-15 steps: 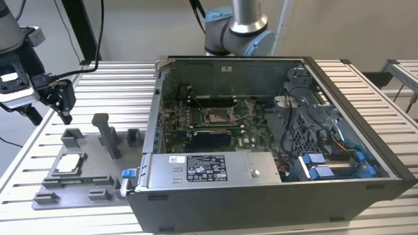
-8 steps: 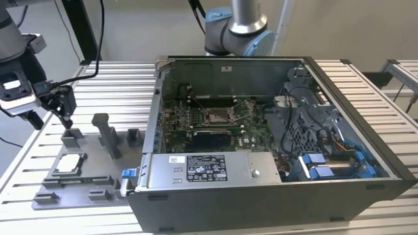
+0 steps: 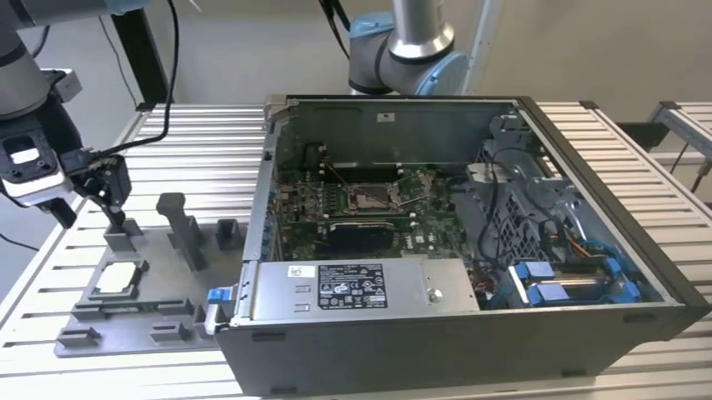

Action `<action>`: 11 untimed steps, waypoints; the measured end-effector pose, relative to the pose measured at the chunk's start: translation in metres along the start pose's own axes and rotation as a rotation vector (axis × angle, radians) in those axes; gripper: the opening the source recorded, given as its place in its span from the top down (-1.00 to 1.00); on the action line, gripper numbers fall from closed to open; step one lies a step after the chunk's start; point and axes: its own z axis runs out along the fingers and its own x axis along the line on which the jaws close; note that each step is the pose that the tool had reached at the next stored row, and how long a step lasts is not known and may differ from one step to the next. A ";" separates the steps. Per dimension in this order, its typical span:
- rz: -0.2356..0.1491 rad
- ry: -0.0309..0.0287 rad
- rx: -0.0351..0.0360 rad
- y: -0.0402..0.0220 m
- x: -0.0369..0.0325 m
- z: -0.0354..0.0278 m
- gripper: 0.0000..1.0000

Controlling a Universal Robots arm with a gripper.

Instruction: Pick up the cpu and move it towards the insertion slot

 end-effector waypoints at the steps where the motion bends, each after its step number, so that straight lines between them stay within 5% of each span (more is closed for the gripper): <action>1: 0.001 -0.0001 0.0000 -0.0001 0.0000 0.0019 -1.00; 11: 0.007 -0.0020 0.0001 -0.0080 0.0000 0.0199 -1.00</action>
